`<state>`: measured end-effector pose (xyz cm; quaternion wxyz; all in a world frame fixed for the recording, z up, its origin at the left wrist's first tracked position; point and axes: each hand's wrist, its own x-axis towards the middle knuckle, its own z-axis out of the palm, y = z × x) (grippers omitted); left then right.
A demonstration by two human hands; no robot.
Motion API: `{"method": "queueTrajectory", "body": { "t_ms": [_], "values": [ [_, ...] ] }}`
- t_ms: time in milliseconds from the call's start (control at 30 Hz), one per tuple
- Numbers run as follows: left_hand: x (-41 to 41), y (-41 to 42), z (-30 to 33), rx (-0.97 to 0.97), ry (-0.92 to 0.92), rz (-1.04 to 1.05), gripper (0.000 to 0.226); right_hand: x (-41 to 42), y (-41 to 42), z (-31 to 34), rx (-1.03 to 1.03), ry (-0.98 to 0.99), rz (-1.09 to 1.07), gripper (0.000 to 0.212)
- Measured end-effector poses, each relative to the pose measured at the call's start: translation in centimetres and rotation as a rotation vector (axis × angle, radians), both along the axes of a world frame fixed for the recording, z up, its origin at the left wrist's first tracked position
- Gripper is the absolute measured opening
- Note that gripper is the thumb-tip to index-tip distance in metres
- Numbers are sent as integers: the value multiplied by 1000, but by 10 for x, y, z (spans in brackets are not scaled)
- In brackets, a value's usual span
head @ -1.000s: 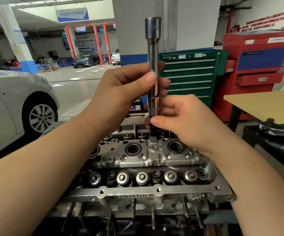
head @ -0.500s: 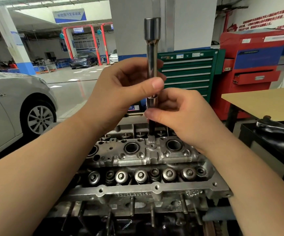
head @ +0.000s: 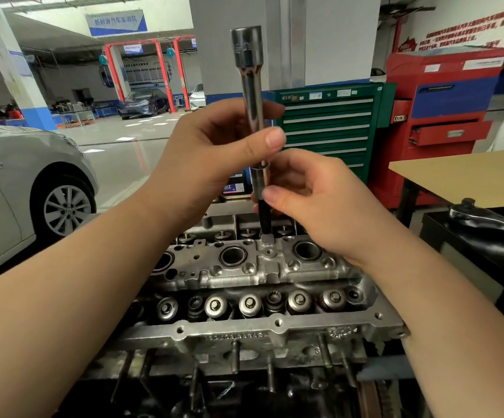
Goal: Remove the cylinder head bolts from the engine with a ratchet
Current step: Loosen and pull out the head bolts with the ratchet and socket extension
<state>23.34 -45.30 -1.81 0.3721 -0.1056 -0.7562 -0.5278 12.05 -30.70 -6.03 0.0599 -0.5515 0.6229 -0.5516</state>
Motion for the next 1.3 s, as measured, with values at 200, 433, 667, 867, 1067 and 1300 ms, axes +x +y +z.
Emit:
{"method": "queueTrajectory", "body": {
  "t_ms": [200,433,667,867,1067,1300],
  "values": [
    [-2,0,0,17,13,-8,34,1,1,0,-5,-7,16,30],
    [-1,2,1,40,-30,-56,32,-1,1,-1,-63,-51,-12,15],
    [0,-1,2,32,22,-23,36,0,-1,-2,-18,-60,101,26],
    [3,5,3,27,6,-4,35,-2,-2,-2,-46,-78,6,24],
    [0,7,3,62,46,0,53,-1,-1,-4,-56,-62,53,25],
    [2,3,1,43,18,-58,40,1,-3,-2,-10,-46,43,26]
  ]
}}
